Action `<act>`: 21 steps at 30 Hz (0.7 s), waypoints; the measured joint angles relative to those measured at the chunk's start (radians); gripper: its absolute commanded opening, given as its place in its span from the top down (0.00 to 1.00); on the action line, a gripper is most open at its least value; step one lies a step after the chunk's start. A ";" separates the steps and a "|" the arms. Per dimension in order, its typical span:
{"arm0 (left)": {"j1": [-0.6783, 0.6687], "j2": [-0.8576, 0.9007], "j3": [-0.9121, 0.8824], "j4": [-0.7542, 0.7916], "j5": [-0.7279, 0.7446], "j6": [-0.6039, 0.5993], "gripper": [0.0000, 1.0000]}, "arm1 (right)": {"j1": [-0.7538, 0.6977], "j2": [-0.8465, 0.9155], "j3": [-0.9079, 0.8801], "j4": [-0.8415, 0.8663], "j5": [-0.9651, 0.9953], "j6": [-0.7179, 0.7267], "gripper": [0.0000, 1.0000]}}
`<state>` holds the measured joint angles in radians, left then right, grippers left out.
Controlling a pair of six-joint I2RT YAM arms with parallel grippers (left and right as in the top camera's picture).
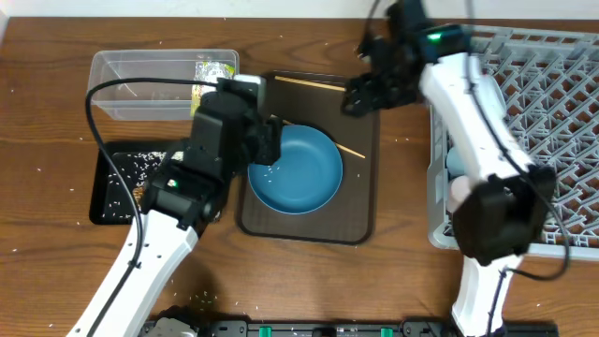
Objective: Sort waste into correct bins and load items into the dishwasher rack
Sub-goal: 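Reach the right gripper toward the large blue bowl's rim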
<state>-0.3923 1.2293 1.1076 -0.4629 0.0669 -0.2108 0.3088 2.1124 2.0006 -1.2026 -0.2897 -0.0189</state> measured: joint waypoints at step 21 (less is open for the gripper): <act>0.013 0.046 0.000 -0.058 0.000 -0.003 0.39 | 0.164 0.283 -0.009 0.008 -0.004 -0.021 0.93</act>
<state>-0.3794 1.2755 1.1076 -0.5205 0.0673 -0.2134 0.4725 2.3955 1.9919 -1.1946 -0.2935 -0.0399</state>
